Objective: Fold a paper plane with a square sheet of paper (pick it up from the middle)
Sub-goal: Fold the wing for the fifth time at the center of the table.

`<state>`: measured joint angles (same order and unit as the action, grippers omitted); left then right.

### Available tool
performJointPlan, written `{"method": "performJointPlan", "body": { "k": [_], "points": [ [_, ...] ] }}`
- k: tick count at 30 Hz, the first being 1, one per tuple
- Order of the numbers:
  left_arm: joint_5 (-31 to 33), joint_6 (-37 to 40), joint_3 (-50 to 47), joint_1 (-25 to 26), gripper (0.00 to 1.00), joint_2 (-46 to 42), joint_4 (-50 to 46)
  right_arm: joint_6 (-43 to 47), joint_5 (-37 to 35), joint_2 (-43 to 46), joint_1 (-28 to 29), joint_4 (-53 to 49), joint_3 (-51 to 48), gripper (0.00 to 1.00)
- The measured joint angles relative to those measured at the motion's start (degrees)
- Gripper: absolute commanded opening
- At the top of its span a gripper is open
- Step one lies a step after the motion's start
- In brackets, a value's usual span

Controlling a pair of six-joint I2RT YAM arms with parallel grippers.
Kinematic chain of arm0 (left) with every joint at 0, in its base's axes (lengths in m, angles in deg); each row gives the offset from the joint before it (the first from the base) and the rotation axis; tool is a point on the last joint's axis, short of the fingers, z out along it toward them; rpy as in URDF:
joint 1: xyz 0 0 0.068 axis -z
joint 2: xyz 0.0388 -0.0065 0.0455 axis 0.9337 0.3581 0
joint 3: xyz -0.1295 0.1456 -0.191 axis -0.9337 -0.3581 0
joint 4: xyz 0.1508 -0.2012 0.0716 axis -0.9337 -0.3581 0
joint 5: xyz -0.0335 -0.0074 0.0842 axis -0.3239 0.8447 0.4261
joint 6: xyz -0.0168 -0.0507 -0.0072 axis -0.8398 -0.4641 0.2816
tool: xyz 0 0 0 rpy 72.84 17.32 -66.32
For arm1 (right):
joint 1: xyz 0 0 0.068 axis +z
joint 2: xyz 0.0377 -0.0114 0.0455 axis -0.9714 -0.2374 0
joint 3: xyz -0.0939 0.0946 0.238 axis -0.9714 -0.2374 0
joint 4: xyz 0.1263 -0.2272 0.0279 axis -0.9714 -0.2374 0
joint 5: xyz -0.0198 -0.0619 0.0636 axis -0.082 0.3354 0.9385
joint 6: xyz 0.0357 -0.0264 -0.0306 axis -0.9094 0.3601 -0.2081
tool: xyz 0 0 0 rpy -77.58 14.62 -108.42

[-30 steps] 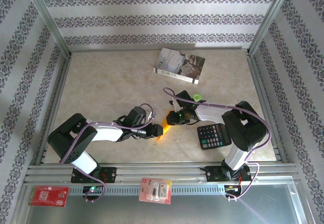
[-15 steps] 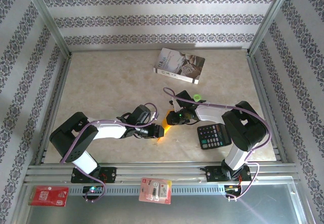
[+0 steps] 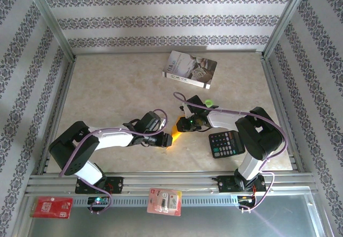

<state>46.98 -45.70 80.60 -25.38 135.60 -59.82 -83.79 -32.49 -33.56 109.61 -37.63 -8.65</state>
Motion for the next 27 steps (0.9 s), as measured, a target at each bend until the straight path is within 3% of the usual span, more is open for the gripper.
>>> {"method": "performJointPlan", "body": {
  "k": [6, 27],
  "points": [
    [0.6, 1.1, 1.2, 0.7, 0.46, 0.8, -1.0, 0.0, 0.0, 0.0, -0.2, 0.0, 0.0, 0.25],
    [1.6, 1.0, 2.8, 0.5, 0.22, 2.7, -3.1, 0.0, 0.0, 0.1, -0.2, -0.2, 0.1, 0.26]
  ]
}}
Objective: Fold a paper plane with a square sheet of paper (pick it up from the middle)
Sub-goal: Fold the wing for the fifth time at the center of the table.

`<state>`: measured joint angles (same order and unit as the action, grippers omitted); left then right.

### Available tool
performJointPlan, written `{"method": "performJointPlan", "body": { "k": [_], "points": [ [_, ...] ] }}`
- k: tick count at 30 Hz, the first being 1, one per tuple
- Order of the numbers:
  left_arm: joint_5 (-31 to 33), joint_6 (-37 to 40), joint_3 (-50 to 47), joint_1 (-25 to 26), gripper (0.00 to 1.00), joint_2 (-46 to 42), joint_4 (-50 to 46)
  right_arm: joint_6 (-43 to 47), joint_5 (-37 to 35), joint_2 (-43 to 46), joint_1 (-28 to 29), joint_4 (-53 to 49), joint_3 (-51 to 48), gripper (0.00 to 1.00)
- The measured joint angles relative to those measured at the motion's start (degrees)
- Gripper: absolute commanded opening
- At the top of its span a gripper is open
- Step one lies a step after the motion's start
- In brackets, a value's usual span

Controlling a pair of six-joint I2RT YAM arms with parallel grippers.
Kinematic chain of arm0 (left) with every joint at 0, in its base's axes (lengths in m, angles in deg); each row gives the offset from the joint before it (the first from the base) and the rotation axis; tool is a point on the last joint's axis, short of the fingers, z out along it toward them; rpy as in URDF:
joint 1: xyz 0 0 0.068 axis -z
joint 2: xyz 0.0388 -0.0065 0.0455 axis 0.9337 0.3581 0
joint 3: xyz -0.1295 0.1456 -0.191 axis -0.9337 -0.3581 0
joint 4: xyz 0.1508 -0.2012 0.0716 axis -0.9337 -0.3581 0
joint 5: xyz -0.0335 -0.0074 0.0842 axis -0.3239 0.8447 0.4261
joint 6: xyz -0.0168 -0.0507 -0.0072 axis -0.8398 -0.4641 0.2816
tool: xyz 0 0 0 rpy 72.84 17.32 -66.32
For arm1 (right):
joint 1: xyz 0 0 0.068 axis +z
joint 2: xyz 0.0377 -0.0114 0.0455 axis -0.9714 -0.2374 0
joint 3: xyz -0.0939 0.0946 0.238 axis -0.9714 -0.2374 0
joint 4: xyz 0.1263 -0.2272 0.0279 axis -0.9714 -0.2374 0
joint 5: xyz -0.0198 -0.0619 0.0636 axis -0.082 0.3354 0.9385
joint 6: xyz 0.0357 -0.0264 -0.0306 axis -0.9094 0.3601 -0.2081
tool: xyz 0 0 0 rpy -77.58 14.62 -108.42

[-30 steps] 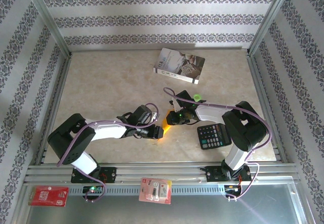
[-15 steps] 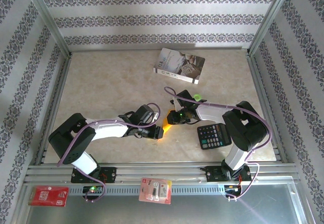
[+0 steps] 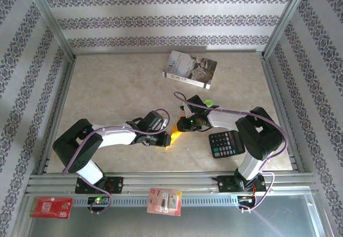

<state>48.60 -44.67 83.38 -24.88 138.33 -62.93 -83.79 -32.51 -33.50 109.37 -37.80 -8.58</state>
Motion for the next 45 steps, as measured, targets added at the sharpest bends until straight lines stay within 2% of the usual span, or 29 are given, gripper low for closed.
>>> {"method": "performJointPlan", "body": {
  "k": [20, 29, 45],
  "points": [
    [0.0, 0.0, 0.0, -0.1, 0.14, 0.6, 0.5, -0.2, 1.3, 0.3, -0.6, -1.4, 0.6, 0.27],
    [0.0, -0.1, 0.0, -0.1, 0.14, 0.7, 0.7, -0.2, 2.0, 1.5, -0.8, -1.4, 0.6, 0.27],
    [0.0, -0.1, 0.0, -0.1, 0.12, 0.9, 0.8, -4.1, 9.7, 2.6, -0.7, 4.0, -0.1, 0.27]
  ]
}}
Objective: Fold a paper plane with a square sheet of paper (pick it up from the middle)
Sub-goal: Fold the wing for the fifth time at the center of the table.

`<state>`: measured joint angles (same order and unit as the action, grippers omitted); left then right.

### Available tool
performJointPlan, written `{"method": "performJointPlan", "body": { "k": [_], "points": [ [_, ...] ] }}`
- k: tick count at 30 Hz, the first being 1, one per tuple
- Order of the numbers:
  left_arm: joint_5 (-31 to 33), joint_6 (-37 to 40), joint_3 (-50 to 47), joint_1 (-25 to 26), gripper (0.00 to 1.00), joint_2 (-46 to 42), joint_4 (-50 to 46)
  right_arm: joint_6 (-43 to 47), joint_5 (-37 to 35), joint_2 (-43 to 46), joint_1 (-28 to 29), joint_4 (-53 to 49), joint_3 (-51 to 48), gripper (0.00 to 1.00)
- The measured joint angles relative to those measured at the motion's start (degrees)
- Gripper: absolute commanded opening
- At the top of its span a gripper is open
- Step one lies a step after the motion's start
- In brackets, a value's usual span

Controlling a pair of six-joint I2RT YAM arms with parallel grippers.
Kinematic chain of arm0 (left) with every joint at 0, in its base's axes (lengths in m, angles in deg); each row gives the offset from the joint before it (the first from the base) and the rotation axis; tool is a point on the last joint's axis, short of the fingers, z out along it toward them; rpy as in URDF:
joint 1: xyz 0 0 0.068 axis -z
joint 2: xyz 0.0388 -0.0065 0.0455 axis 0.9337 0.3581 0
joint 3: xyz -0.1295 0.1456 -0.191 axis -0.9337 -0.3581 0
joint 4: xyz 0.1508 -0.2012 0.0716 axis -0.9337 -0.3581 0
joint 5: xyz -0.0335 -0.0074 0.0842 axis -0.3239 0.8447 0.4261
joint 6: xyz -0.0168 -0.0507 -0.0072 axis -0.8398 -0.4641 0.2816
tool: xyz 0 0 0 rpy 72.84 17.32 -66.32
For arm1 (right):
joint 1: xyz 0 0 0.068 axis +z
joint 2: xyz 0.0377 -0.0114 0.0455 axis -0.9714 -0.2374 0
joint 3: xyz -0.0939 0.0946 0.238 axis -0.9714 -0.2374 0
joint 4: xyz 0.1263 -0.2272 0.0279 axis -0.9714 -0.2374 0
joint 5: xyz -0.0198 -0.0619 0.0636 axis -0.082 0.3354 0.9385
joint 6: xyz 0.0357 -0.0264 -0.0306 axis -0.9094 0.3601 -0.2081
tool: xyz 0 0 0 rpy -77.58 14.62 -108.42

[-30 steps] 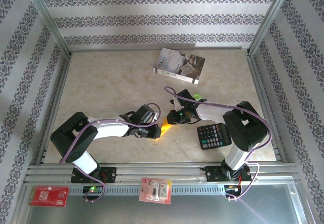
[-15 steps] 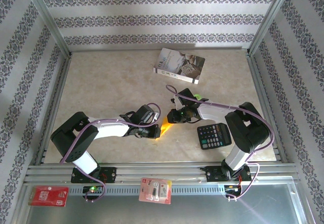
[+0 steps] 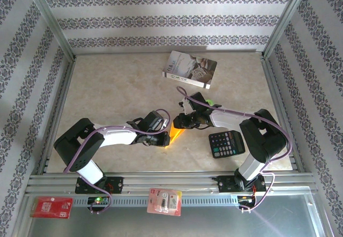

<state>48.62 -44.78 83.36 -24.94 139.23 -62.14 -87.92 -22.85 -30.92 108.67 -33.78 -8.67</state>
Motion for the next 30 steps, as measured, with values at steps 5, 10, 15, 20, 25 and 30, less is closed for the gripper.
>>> {"method": "performJointPlan", "body": {
  "k": [5, 10, 15, 20, 25, 30],
  "points": [
    [0.0, -0.1, 0.0, 0.0, 0.12, 0.0, 0.0, -2.0, 1.8, 0.4, 0.0, 2.1, -2.0, 0.26],
    [0.0, -0.2, 0.0, 0.0, 0.12, 0.0, 0.1, -3.5, 3.3, 0.7, 0.0, 3.5, -3.2, 0.26],
    [0.0, -0.2, 0.0, 0.0, 0.11, 0.1, 0.1, -4.7, 4.5, 1.8, 0.0, 4.5, -3.6, 0.26],
    [0.0, -0.4, 0.0, 0.0, 0.11, 0.1, 0.1, -6.5, 6.2, 2.0, 0.1, 6.5, -3.9, 0.26],
    [0.0, -0.4, 0.0, -0.1, 0.11, 0.2, 0.2, -8.3, 7.3, 2.0, 0.9, 8.2, -4.9, 0.26],
    [0.0, -0.6, 0.0, -0.1, 0.11, 0.2, 0.2, -9.2, 8.0, 1.5, 1.5, 9.3, -5.0, 0.26]
  ]
}}
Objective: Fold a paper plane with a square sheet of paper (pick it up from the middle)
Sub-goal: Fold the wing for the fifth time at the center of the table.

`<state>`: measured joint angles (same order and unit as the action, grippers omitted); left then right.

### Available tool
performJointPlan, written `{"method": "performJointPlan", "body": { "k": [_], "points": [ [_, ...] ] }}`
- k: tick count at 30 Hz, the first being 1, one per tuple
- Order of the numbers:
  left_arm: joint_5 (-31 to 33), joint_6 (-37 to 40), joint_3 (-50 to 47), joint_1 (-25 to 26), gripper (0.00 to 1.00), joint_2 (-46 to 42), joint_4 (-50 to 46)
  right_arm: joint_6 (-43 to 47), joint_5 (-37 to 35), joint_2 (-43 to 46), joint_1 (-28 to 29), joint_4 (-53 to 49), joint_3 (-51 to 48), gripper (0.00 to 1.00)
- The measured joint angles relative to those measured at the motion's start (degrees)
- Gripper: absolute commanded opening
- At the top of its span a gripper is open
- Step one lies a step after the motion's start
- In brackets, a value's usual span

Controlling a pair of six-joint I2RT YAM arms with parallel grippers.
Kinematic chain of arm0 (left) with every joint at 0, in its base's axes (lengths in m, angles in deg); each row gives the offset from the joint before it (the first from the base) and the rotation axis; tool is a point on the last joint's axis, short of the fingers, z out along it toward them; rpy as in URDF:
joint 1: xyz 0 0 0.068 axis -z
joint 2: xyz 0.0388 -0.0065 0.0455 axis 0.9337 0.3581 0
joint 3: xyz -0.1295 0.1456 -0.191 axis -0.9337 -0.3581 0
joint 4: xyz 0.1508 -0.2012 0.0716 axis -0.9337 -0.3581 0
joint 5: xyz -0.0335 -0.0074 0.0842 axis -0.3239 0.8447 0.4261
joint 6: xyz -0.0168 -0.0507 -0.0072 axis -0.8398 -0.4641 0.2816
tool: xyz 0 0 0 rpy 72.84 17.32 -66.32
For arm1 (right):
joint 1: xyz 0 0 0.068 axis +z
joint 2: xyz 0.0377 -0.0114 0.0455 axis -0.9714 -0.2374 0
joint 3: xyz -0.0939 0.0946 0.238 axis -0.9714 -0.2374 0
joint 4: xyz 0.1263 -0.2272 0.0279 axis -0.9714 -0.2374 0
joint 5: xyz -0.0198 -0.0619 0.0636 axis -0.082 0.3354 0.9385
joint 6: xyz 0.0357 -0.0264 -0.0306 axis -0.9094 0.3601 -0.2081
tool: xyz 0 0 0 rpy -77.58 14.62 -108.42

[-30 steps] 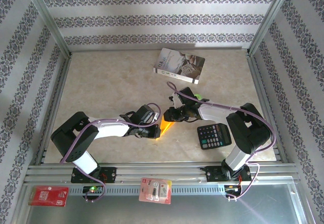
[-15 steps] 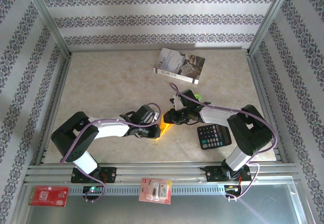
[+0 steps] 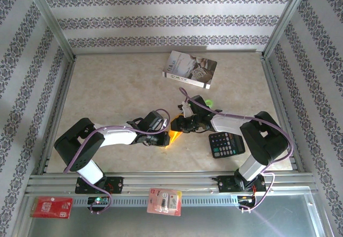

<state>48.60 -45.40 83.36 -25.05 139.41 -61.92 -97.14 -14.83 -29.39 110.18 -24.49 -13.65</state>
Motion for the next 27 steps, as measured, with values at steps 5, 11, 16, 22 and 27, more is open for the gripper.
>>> {"method": "performJointPlan", "body": {
  "k": [5, 11, 16, 22, 27],
  "points": [
    [-0.1, 0.0, 0.0, -0.1, 0.11, 0.0, 0.0, -0.3, -0.1, -0.7, 0.0, 0.1, 0.0, 0.26],
    [-0.2, 0.0, 0.0, -0.1, 0.11, 0.1, 0.0, -0.2, -0.2, -1.9, -1.4, -0.1, 0.0, 0.26],
    [-0.2, -0.2, 0.0, -0.1, 0.11, 0.1, 0.0, 0.0, -0.3, -3.3, -3.1, -0.1, 0.0, 0.26],
    [-0.2, -0.2, 0.0, -0.1, 0.11, 0.1, 0.0, 0.9, -0.3, -4.5, -4.2, -0.1, 0.0, 0.26],
    [-0.2, -0.2, 0.0, -0.2, 0.1, 0.1, 0.0, 1.2, -0.3, -4.7, -4.9, -0.1, -0.5, 0.25]
  ]
}}
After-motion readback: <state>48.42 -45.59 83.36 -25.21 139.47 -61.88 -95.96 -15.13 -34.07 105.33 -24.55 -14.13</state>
